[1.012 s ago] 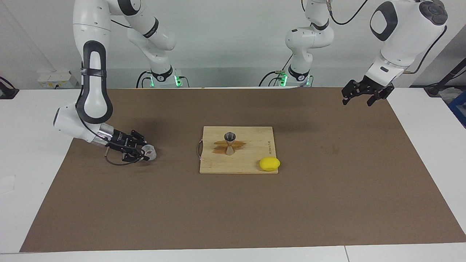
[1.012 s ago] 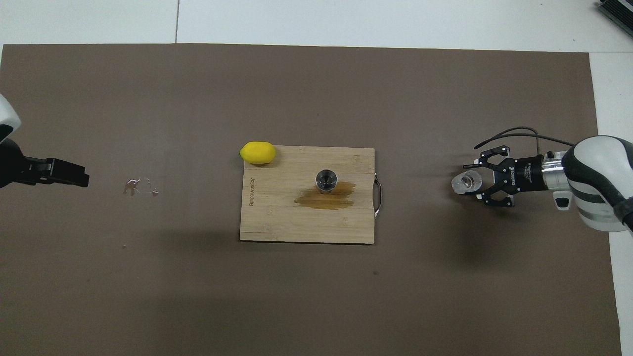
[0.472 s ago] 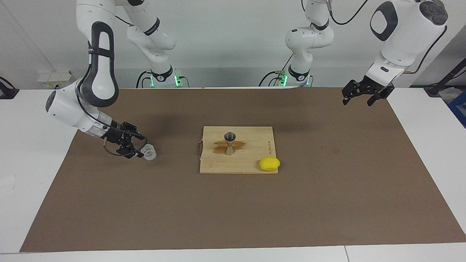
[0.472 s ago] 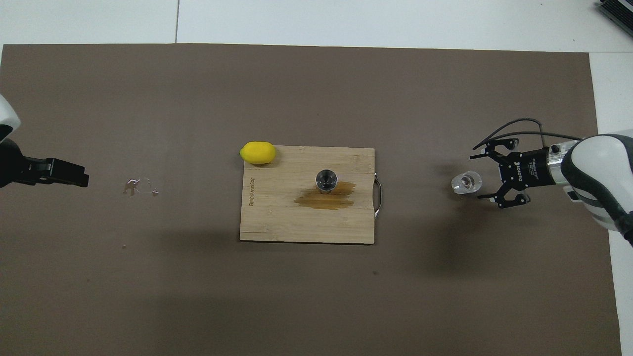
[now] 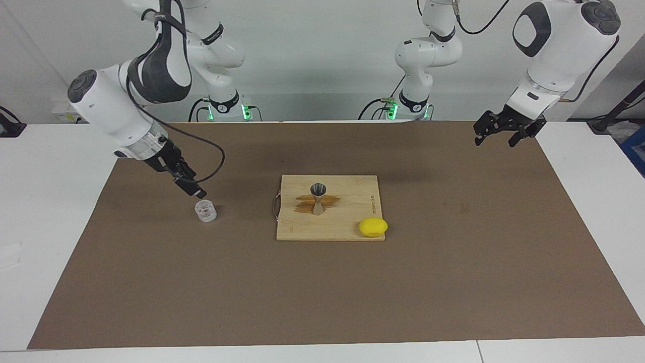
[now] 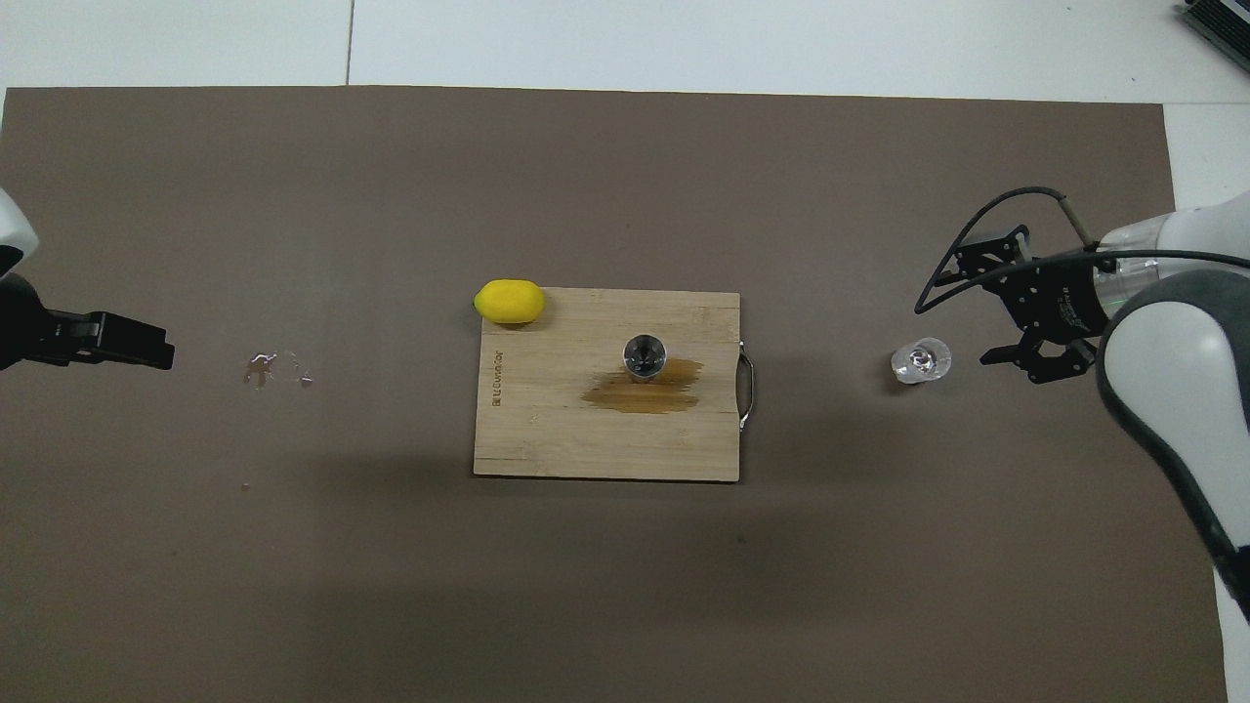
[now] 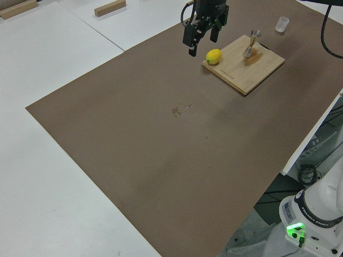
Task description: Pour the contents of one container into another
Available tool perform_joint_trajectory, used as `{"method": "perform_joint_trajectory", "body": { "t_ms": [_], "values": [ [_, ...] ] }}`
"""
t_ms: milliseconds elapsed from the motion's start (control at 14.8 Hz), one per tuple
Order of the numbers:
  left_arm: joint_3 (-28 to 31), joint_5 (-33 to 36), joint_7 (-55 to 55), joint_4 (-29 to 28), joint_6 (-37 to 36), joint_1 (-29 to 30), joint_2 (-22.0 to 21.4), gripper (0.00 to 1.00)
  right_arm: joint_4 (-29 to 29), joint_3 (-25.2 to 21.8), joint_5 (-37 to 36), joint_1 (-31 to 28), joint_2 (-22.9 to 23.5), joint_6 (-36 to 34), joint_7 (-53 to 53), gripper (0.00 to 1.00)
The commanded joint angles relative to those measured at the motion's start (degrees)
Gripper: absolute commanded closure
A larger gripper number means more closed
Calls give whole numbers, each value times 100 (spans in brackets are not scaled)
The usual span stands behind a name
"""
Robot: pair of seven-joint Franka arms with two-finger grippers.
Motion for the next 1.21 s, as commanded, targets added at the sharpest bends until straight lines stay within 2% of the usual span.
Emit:
{"method": "perform_joint_trajectory", "body": {
  "t_ms": [0, 202, 405, 675, 877, 1012, 1147],
  "values": [
    [-20, 94, -81, 44, -58, 41, 20, 0, 256, 21, -734, 364, -81, -333, -314, 0],
    [-20, 94, -81, 44, -66, 41, 11, 0, 582, 29, -1262, 462, -45, -694, -1357, 0],
    [-20, 94, -73, 36, -66, 41, 2, 0, 1222, 29, -1570, 453, 25, -1308, -2553, 0],
    [-20, 94, -81, 27, -58, 41, 2, 0, 1707, 29, -1685, 453, -54, -1994, -2741, 0],
    [-20, 94, -81, 27, -58, 41, 2, 0, 1673, 29, -1711, 444, -308, -2180, -2724, 0],
    [-20, 94, -81, 27, -66, 41, 2, 0, 1655, 73, -1598, 462, -396, -2556, -2671, 0],
    [-20, 94, -81, 27, -66, 41, -7, 0, 1664, 82, -1588, 427, -397, -2602, -2749, 0]
  ]
}}
